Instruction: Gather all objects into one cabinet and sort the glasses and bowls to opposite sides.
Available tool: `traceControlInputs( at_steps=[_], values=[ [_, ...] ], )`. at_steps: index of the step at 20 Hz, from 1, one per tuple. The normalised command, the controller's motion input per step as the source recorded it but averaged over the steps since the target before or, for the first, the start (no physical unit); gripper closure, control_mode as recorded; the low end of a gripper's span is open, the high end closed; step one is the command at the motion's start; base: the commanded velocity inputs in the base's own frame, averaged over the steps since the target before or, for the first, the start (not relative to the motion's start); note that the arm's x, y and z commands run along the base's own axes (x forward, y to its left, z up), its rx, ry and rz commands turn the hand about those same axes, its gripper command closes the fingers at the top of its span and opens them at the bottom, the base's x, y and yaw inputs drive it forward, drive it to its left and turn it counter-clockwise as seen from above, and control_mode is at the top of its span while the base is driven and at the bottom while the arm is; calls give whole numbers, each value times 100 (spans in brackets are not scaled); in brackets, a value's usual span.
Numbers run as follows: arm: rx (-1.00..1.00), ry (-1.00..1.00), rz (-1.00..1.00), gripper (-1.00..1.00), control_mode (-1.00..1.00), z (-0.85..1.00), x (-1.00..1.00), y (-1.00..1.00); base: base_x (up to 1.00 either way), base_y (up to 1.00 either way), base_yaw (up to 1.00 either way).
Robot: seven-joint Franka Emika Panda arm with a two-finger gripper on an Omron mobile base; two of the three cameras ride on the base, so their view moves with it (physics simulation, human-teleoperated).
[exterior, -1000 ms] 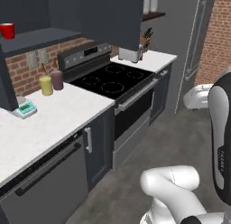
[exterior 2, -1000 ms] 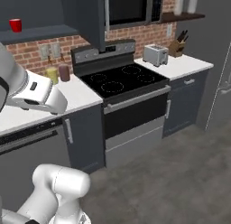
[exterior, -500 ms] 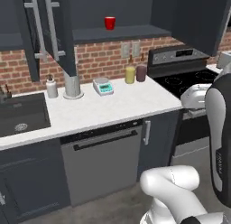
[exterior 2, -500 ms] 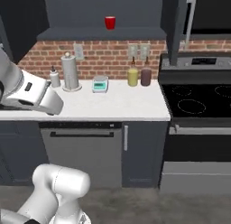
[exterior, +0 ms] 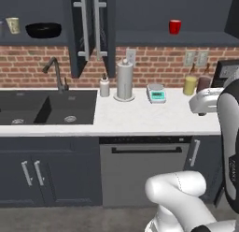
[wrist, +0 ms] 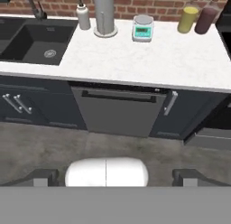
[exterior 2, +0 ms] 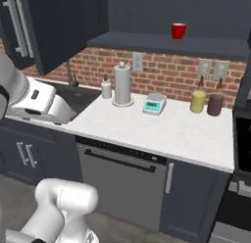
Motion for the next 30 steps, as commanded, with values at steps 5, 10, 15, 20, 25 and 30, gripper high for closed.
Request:
traceControlInputs(
  at_steps=[5, 10, 15, 20, 25, 30],
  values=[
    [0, 0, 0, -100, 100, 0, 0, 0, 40, -65, 3],
    [0, 0, 0, -100, 100, 0, 0, 0, 31, -54, -6],
    [0, 0, 0, -100, 100, 0, 0, 0, 29, -20, -20],
    [0, 0, 0, -100, 100, 0, 0, 0, 36, 0, -23],
    [0, 0, 0, -100, 100, 0, 0, 0, 45, 0, -26],
    [0, 0, 0, -100, 100, 0, 0, 0, 50, 0, -25]
  ],
)
